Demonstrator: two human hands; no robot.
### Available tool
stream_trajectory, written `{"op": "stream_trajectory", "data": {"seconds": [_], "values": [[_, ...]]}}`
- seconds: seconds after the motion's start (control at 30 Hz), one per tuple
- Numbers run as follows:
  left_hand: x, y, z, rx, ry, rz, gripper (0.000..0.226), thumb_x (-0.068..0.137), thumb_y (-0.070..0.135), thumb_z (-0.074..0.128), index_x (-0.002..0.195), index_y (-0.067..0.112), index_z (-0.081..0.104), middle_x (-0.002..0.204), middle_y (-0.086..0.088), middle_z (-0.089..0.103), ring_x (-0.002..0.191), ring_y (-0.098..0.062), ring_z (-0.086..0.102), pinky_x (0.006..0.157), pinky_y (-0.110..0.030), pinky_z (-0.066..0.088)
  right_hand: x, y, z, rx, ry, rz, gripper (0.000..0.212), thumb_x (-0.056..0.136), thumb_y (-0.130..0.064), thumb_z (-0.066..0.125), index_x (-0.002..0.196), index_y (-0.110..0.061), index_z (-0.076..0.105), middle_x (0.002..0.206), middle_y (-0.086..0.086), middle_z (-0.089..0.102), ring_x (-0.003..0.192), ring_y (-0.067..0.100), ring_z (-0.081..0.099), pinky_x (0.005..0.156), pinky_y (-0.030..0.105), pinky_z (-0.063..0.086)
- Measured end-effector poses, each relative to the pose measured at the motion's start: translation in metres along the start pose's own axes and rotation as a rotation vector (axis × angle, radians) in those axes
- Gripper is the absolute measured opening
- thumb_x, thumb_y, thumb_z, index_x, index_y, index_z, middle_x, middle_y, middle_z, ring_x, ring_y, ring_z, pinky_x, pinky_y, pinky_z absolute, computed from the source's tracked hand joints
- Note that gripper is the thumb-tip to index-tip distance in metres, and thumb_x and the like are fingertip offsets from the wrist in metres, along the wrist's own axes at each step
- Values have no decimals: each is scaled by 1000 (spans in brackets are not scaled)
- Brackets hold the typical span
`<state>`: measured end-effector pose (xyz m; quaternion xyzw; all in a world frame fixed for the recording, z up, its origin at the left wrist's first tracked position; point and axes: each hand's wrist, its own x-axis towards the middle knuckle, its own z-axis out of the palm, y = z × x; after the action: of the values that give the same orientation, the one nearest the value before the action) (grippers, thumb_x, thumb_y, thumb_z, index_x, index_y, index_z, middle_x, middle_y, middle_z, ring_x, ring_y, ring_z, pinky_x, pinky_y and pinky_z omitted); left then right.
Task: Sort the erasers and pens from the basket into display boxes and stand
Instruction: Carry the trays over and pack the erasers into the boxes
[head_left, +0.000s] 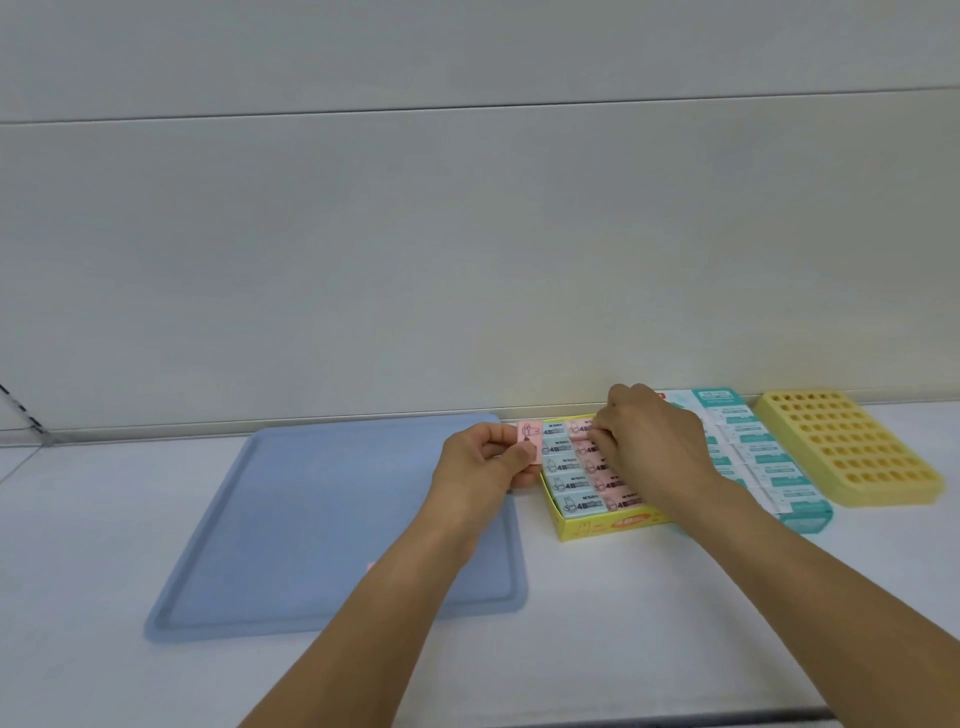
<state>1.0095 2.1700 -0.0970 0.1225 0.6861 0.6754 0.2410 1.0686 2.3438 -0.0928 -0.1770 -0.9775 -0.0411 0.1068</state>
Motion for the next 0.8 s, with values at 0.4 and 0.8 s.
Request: {"op": "stream_trajectory", "data": {"seconds": [0.4, 0.8], "values": [[-15, 13, 7, -85, -39, 126, 13, 86, 0, 67, 97, 5, 70, 87, -12, 74, 77, -16, 70, 73, -22, 57, -20, -33, -24, 1335, -70, 251, 5, 87, -15, 69, 88, -10, 69, 78, 10, 73, 67, 16, 66, 58, 26, 51], [-13, -26, 10, 1348, -267, 467, 96, 75, 79, -8, 155, 28, 9, 162, 13, 2, 147, -2, -8, 117, -36, -16, -10, 13, -18, 480, -201, -110, 30, 99, -20, 49, 123, -33, 62, 99, -14, 58, 93, 8, 54, 78, 25, 39]]}}
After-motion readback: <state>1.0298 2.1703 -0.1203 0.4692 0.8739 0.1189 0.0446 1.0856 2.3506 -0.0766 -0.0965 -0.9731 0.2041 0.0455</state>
